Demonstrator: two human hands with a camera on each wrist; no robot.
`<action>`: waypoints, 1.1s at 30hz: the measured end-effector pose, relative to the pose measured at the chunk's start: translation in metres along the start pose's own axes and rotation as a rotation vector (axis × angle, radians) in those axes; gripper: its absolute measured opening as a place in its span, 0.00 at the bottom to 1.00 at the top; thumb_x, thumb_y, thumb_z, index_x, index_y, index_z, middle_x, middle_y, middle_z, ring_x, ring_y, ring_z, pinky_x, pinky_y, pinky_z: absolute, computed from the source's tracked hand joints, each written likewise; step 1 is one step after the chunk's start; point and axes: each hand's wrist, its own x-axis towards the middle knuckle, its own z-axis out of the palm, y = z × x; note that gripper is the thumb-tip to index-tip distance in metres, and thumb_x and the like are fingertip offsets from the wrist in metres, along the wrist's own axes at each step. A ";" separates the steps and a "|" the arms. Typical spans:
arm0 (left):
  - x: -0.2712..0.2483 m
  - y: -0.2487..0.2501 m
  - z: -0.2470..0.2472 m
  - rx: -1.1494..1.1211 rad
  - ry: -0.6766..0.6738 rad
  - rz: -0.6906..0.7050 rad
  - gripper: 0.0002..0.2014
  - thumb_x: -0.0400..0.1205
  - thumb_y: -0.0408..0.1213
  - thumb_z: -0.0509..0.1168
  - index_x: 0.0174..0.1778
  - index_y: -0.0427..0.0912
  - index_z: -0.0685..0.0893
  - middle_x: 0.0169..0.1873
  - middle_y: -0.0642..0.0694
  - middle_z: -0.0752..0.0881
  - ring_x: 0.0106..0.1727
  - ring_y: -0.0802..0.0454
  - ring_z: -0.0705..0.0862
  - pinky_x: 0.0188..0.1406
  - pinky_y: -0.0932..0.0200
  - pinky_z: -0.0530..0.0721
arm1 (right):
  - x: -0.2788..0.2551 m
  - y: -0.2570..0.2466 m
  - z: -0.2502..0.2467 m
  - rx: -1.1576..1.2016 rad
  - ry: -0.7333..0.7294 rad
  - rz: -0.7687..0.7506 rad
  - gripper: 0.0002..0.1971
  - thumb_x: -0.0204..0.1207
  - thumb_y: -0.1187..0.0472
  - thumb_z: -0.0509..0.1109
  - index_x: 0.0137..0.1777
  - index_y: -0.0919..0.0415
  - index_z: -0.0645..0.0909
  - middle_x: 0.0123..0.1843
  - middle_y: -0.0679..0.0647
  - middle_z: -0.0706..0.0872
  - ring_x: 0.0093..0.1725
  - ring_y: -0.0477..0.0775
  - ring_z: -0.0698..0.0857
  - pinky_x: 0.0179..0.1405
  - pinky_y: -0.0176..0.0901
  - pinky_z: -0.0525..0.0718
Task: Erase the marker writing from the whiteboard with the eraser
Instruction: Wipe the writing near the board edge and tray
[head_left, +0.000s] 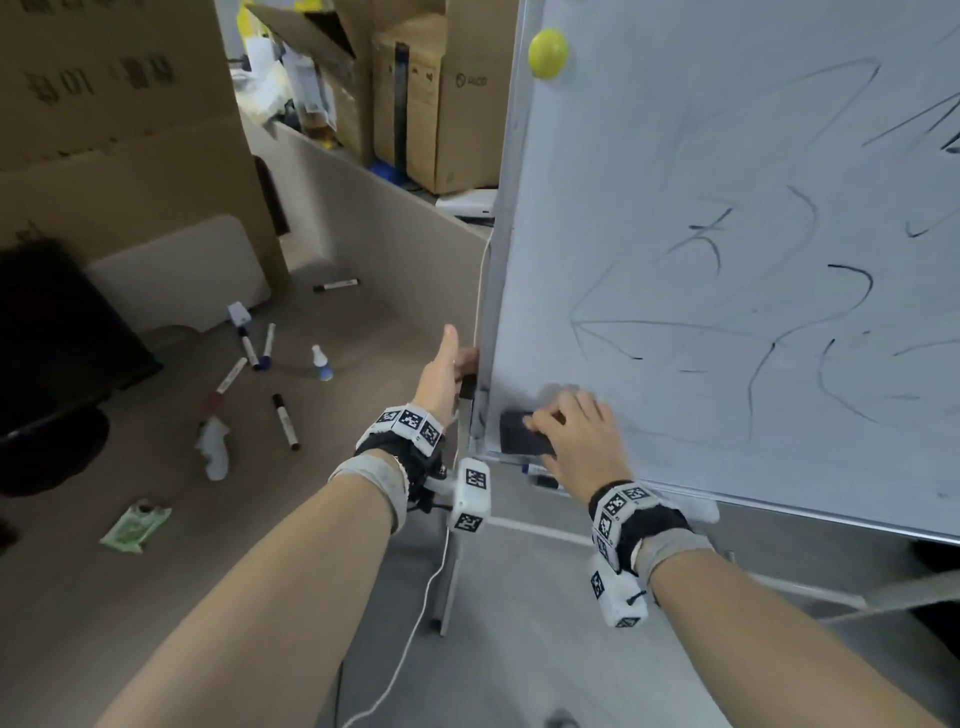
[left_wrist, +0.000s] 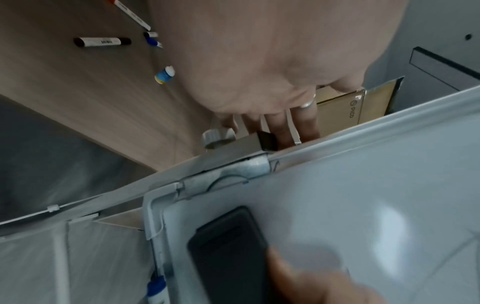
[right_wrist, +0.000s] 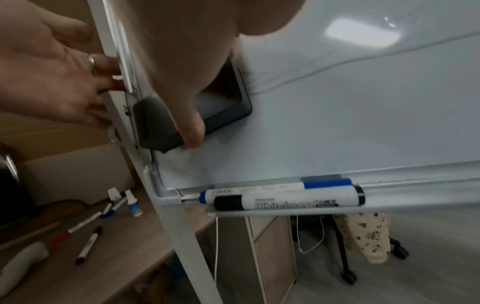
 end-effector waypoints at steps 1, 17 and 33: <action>-0.002 0.002 0.003 0.034 0.018 0.021 0.44 0.82 0.68 0.50 0.77 0.30 0.73 0.69 0.35 0.84 0.73 0.37 0.80 0.80 0.40 0.70 | 0.004 0.001 -0.007 -0.001 0.029 0.011 0.30 0.55 0.57 0.90 0.57 0.51 0.82 0.49 0.53 0.79 0.50 0.59 0.76 0.49 0.53 0.75; -0.002 -0.003 0.033 0.261 0.199 0.241 0.30 0.77 0.73 0.51 0.47 0.49 0.83 0.50 0.54 0.86 0.52 0.50 0.82 0.60 0.51 0.78 | -0.007 0.051 -0.004 -0.056 0.070 -0.076 0.30 0.50 0.64 0.90 0.53 0.54 0.83 0.45 0.56 0.78 0.47 0.59 0.73 0.47 0.50 0.67; 0.012 -0.005 0.055 0.408 0.406 0.292 0.31 0.83 0.68 0.43 0.61 0.50 0.82 0.65 0.44 0.84 0.69 0.41 0.79 0.73 0.45 0.71 | 0.028 0.082 -0.041 0.014 0.254 -0.035 0.28 0.59 0.58 0.88 0.59 0.54 0.82 0.51 0.57 0.80 0.50 0.61 0.76 0.50 0.53 0.72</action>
